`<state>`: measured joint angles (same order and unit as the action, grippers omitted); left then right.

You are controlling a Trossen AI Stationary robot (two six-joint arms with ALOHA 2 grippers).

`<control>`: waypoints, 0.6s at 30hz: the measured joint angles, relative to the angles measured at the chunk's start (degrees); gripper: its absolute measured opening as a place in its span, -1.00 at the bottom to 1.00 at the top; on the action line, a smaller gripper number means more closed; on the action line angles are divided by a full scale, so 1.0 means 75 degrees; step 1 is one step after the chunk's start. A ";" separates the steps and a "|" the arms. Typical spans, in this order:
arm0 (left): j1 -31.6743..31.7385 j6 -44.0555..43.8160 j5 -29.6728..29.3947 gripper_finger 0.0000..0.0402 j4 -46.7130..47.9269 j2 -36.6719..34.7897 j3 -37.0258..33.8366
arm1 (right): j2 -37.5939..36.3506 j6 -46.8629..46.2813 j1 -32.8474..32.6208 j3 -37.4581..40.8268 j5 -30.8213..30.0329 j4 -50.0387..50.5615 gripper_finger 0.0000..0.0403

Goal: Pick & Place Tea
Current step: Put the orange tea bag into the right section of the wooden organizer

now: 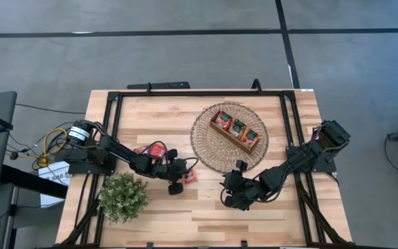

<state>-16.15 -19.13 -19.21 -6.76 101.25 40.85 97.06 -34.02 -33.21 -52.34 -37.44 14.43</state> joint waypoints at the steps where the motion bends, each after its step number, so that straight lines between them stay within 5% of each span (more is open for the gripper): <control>1: -0.0024 0.0086 -0.0085 -0.98 0.0070 -0.0057 0.0039 | 0.0000 0.0000 0.0000 0.0000 -0.0001 -0.0015 -0.38; 11: -0.0702 0.2318 -0.1198 -1.00 0.0300 -0.0503 0.0709 | 0.0274 0.0675 0.0552 0.0006 0.0063 -0.1595 -0.33; 18: -0.1195 0.3411 -0.2610 -1.00 -0.0367 -0.0463 0.0806 | 0.0293 0.1000 0.1474 -0.0041 0.1720 -0.2903 -0.07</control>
<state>-25.11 6.45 -38.78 -9.51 97.77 46.89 99.25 -26.52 -22.16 -52.64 -24.54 -7.34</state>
